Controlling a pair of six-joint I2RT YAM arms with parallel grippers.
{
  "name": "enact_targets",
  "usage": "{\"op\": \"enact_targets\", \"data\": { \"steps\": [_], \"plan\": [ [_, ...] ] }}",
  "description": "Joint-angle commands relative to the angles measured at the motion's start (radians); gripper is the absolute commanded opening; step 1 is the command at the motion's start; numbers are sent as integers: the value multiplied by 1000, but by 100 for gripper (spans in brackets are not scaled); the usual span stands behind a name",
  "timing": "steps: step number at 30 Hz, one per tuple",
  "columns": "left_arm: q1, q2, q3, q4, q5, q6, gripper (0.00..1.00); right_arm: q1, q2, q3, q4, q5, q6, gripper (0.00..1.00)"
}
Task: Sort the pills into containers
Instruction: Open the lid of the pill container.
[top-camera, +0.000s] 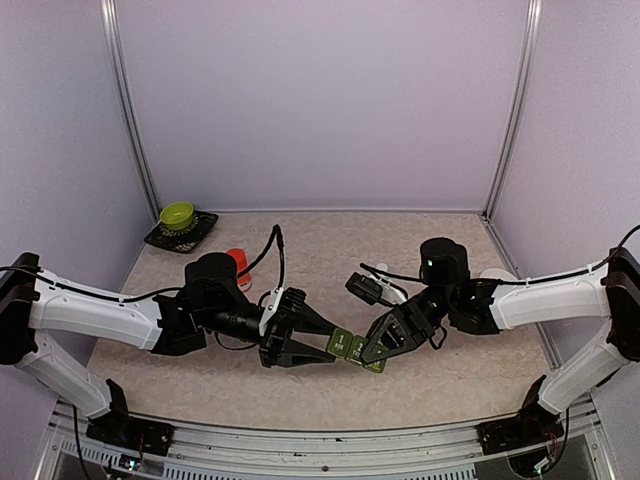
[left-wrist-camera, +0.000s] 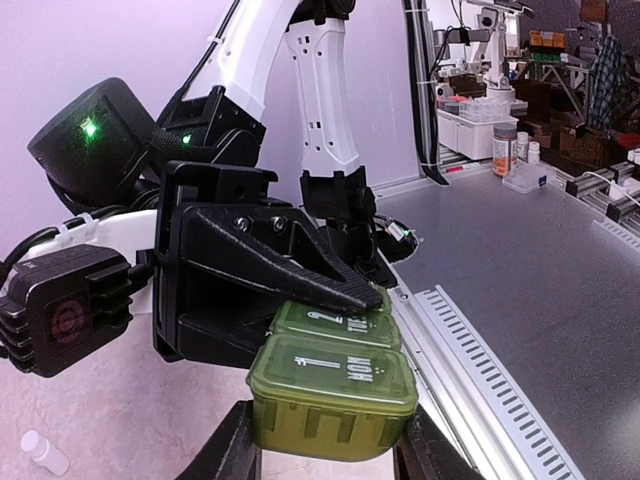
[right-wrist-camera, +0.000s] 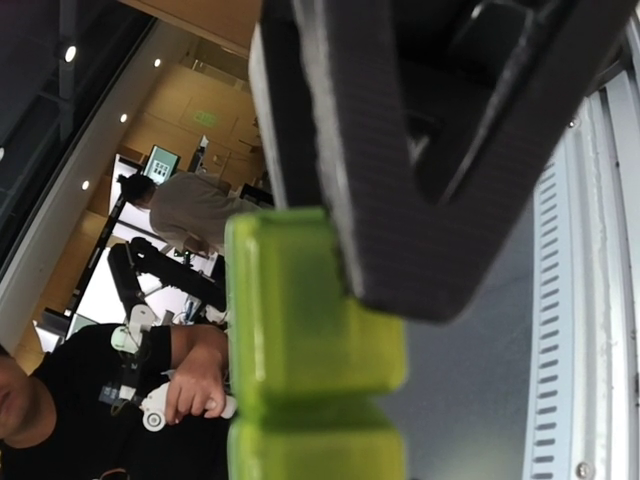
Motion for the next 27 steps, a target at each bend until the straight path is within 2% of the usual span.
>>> {"op": "enact_targets", "data": {
  "steps": [1,6,11,12,14,15,19,23,27],
  "plan": [
    [0,20,15,30,-2,-36,38,-7,-10,-4,14,0,-11,12],
    [-5,44,31,33,9,-58,27,-8,-9,-3,3,0,-19,11],
    [-8,41,26,43,-6,-65,25,-10,-13,0,-15,0,-31,11],
    [-9,39,25,45,-5,-65,26,-11,-12,0,-19,0,-33,11],
    [-11,36,20,56,-17,-74,40,-12,-10,0,-19,0,-34,11],
    [-11,35,16,67,-23,-79,44,-12,-9,0,-19,1,-36,11],
    [-11,37,11,93,-46,-110,53,-14,-8,0,-20,1,-38,11],
    [-11,46,8,125,-45,-135,52,-13,-5,-1,-19,1,-39,11],
    [-11,52,4,132,-44,-138,41,-13,-7,-2,-22,2,-40,11]
  ]
}}
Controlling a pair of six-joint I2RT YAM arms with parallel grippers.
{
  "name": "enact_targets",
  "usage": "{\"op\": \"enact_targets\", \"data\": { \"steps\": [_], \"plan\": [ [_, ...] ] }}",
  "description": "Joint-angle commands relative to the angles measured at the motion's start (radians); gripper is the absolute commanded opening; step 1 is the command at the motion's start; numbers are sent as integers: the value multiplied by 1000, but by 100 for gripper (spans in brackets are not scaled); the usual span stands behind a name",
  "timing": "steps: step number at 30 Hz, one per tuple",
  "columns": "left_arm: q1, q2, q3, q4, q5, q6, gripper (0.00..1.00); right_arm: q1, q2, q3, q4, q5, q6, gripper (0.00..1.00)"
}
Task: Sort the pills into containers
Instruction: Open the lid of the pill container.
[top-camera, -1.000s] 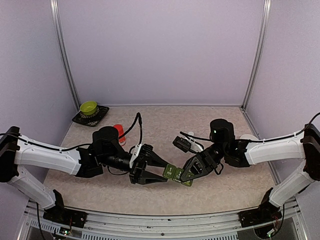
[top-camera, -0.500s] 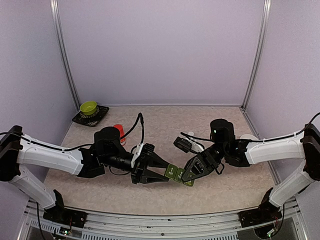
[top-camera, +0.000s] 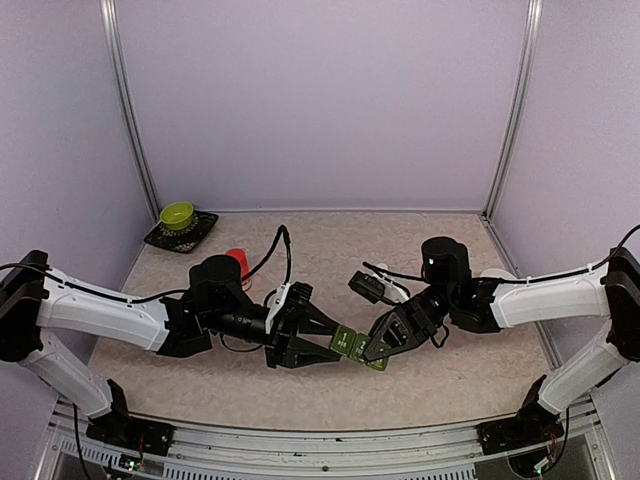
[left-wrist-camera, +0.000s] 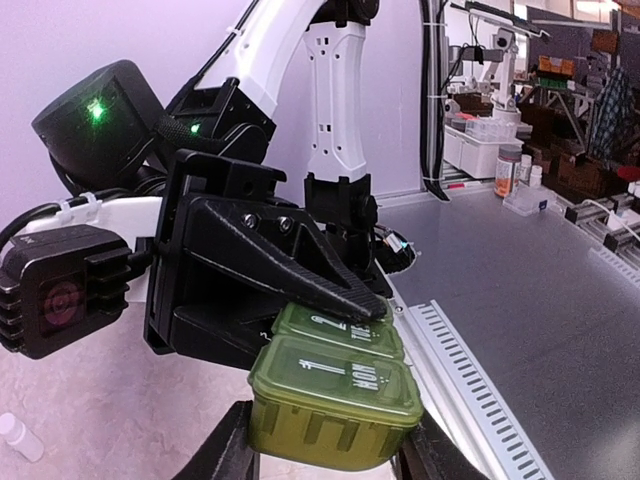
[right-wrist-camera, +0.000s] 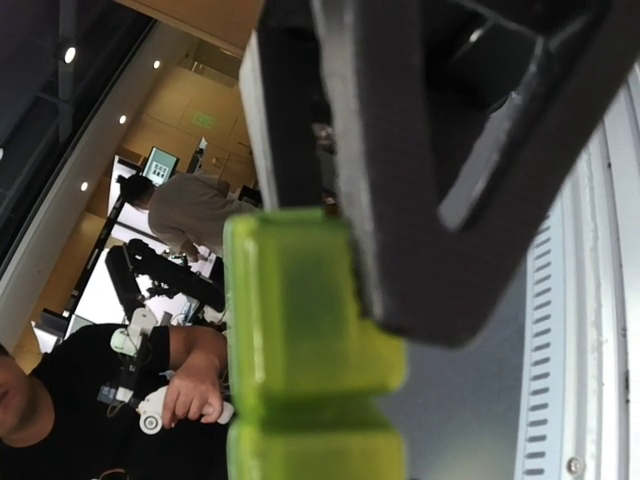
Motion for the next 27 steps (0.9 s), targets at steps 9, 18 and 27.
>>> {"op": "enact_targets", "data": {
  "steps": [9,18,27],
  "plan": [
    [-1,7,-9,92,5,-37,25,-4,-7,-6,-19,23,-28,10],
    [3,13,2,59,36,-30,0,-3,-3,-5,-30,20,-36,10],
    [-1,1,2,2,1,11,54,-4,-4,7,-52,18,-44,11]
  ]
}}
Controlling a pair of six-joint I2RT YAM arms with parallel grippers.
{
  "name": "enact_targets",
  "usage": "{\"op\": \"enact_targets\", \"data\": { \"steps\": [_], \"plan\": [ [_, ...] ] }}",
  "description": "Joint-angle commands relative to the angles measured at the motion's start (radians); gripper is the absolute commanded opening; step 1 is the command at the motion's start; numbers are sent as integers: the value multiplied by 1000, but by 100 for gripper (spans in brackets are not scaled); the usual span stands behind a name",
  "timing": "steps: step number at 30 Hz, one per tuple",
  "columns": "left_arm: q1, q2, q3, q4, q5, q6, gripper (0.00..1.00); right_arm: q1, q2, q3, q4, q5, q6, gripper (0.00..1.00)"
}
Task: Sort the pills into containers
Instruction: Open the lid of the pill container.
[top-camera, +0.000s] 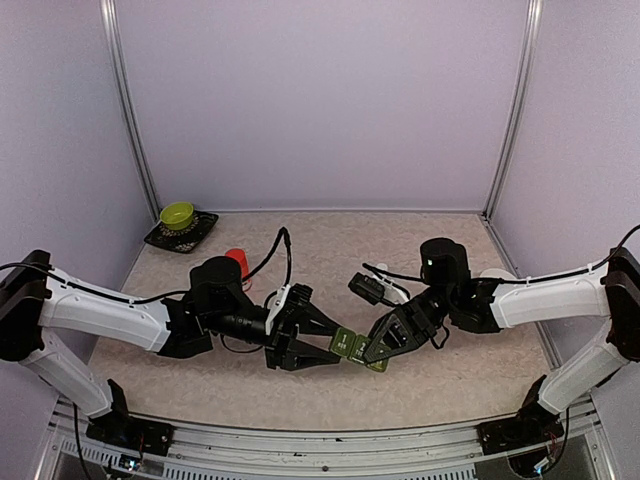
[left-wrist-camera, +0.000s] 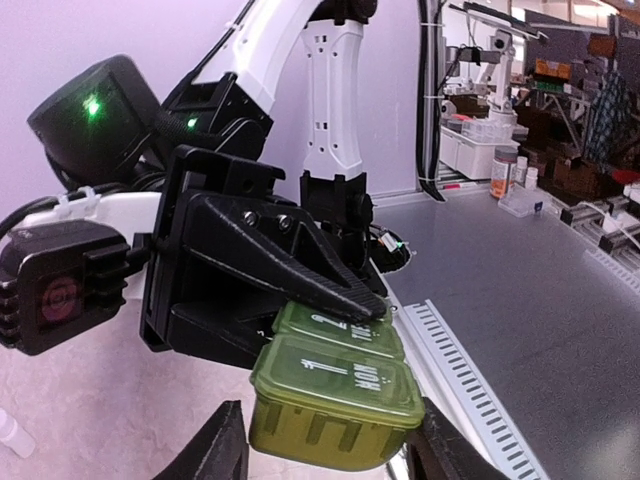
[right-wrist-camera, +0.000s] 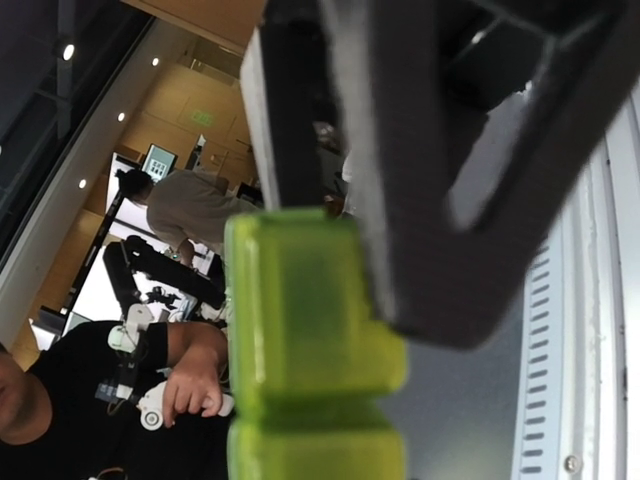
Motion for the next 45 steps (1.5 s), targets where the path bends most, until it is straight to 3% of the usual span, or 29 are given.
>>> {"op": "enact_targets", "data": {
  "steps": [1,5,8,13,19,21,23,25,28,30,33,45],
  "plan": [
    [-4,-10,12,-32,-25,28,57,-3,-4,10,-34,19,-22,11],
    [-14,5,43,-98,-36,64,59,-2,-1,15,-39,17,-27,11],
    [-20,13,59,-115,-39,76,54,-2,1,17,-40,16,-28,11],
    [-21,20,70,-121,-35,78,40,-3,3,15,-53,17,-38,11],
    [-22,22,82,-142,-12,94,11,-3,-5,12,-48,17,-34,11],
    [-23,22,82,-144,-14,96,9,-3,-7,13,-49,17,-34,11],
    [-24,20,79,-140,-19,90,17,-3,-7,10,-50,17,-34,11],
    [-24,14,67,-119,-33,77,39,-2,-7,9,-49,17,-35,11],
    [-23,-4,41,-84,-59,52,65,-3,-7,11,-54,19,-39,11],
    [-20,-12,37,-77,-64,33,74,-2,-4,16,-74,23,-54,11],
    [-17,-17,39,-73,-82,4,81,-3,0,26,-114,32,-85,11],
    [-15,-26,81,-159,-174,-14,80,-2,2,53,-247,65,-177,11]
  ]
}}
